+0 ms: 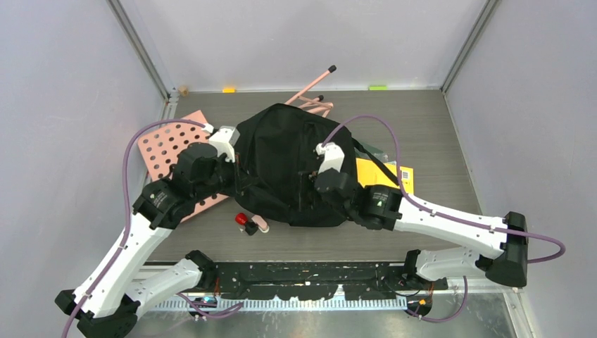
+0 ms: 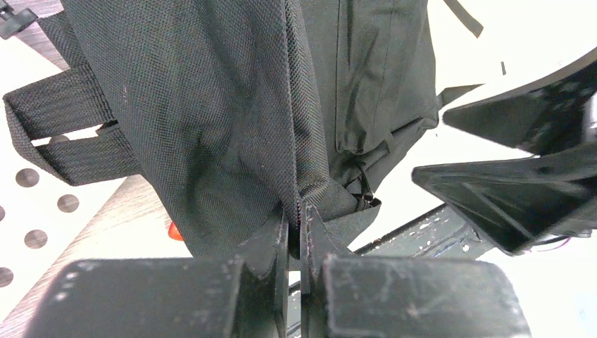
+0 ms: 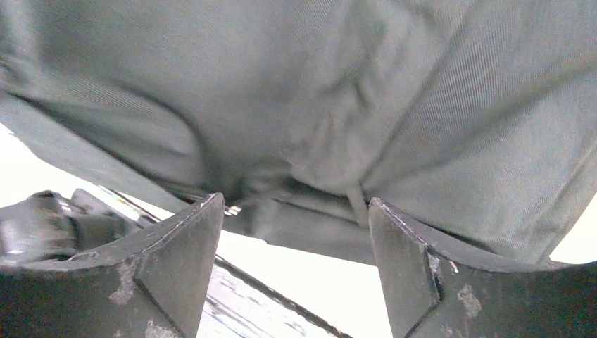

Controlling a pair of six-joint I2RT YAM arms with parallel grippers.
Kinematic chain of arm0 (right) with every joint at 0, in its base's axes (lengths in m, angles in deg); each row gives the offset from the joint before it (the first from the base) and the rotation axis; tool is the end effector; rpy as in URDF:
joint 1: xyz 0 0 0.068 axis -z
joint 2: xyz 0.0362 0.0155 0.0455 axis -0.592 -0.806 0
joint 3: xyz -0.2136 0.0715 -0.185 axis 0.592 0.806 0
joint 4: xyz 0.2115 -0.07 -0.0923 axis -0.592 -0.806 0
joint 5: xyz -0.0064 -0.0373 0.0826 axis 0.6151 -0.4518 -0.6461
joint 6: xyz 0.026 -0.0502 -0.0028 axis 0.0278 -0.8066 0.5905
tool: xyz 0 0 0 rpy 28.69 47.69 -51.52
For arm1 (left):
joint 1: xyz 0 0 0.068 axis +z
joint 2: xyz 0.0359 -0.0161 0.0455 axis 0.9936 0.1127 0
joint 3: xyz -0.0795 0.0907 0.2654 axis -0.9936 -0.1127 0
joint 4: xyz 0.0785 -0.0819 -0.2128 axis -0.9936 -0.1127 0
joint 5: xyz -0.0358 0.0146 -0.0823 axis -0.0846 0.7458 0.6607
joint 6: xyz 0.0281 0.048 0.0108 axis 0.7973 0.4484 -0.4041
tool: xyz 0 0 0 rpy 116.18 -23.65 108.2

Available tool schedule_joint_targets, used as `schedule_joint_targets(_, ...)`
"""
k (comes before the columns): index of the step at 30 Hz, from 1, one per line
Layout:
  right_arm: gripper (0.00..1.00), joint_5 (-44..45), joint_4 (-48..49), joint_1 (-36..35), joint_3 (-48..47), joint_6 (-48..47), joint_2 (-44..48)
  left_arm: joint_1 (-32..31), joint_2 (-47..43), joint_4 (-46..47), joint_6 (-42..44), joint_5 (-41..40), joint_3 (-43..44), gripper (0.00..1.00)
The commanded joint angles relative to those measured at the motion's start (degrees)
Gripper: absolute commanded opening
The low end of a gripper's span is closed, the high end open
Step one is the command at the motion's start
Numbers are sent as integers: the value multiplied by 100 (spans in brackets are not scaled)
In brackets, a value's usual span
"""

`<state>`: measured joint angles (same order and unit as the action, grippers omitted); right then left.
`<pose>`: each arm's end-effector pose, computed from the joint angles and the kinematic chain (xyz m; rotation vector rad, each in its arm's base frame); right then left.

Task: Pack the student bag
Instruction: Unzip the student bag at the center of the board.

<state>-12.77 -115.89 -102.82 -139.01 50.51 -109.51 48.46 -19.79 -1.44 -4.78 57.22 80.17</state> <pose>0.1098 0.2084 0.3362 -0.2983 2.1635 0.5423 0.1034 -0.0725 0.3937 0.1911 2.1978 -0.5983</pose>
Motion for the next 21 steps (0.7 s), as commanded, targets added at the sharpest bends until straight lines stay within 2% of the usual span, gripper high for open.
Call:
schedule_joint_targets(1, 82, 233, 102, 5, -913, -56, -92, 41, -143, 525, 105, -6, -13, 0)
schedule_joint_targets(5, 82, 271, 478, 93, -1373, 135, -456, 37, -181, 532, 94, -6, -55, 0)
schedule_joint_targets(9, 81, -113, 1065, 319, -1658, 270, -749, 36, -192, 526, 93, 158, -81, 0)
schedule_joint_targets(15, 81, -625, 1093, 376, -2351, 261, -1437, 35, -200, 545, 85, 185, -112, 0)
schedule_joint_targets(21, 82, -922, 1317, 377, -2534, 414, -1707, 42, -182, 545, 102, 191, -117, 0)
